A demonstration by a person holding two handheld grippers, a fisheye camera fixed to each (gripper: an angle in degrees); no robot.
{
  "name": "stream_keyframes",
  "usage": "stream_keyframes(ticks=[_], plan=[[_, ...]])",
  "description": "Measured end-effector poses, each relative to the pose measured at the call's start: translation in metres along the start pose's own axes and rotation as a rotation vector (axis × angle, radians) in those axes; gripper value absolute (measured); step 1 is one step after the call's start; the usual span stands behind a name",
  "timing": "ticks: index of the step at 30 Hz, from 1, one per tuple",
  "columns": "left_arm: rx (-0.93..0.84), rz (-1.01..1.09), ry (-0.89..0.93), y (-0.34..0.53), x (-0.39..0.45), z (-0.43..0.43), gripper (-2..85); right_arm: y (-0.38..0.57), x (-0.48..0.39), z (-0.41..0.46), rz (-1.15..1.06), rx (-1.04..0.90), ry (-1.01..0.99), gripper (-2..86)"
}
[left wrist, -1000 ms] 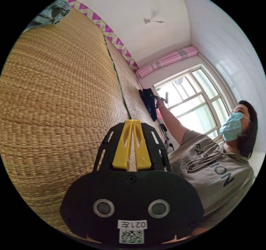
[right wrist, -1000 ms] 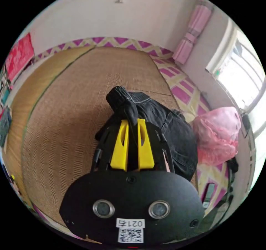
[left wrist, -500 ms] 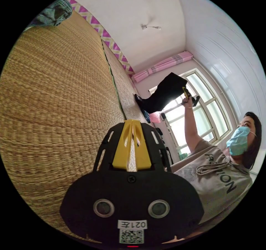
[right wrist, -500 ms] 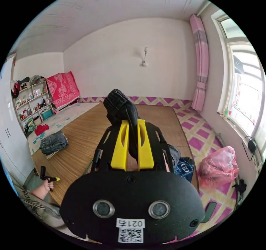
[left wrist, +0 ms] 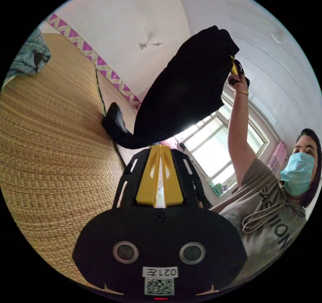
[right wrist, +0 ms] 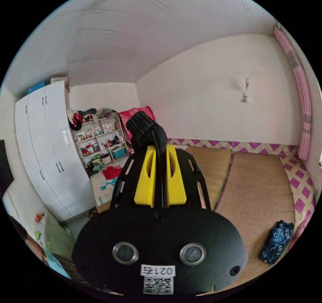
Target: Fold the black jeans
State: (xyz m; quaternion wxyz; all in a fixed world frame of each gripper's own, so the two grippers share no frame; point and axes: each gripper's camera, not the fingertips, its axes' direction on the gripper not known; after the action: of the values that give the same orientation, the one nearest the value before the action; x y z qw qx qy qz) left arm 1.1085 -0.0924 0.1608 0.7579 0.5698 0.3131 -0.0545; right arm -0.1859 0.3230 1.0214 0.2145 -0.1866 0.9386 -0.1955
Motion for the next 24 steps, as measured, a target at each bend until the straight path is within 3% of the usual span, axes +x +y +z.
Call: stream_keyframes(ticks=[6, 12, 21, 24], plan=[[0.169, 0.033, -0.127, -0.018, 0.042, -0.043, -0.6, -0.01, -0.004, -0.018, 0.203, 0.172, -0.173, 5.1], [0.243, 0.082, -0.199, -0.016, 0.064, -0.067, -0.9, 0.082, 0.13, -0.079, 0.357, 0.194, -0.18, 5.2], [0.126, -0.051, -0.201, 0.022, -0.001, -0.026, -0.9, 0.415, 0.41, -0.21, 0.547, 0.053, -0.052, 5.8], [0.097, -0.105, -0.19, 0.039, -0.023, -0.01, -0.9, 0.574, 0.498, -0.234, 0.783, -0.034, -0.002, 6.3]])
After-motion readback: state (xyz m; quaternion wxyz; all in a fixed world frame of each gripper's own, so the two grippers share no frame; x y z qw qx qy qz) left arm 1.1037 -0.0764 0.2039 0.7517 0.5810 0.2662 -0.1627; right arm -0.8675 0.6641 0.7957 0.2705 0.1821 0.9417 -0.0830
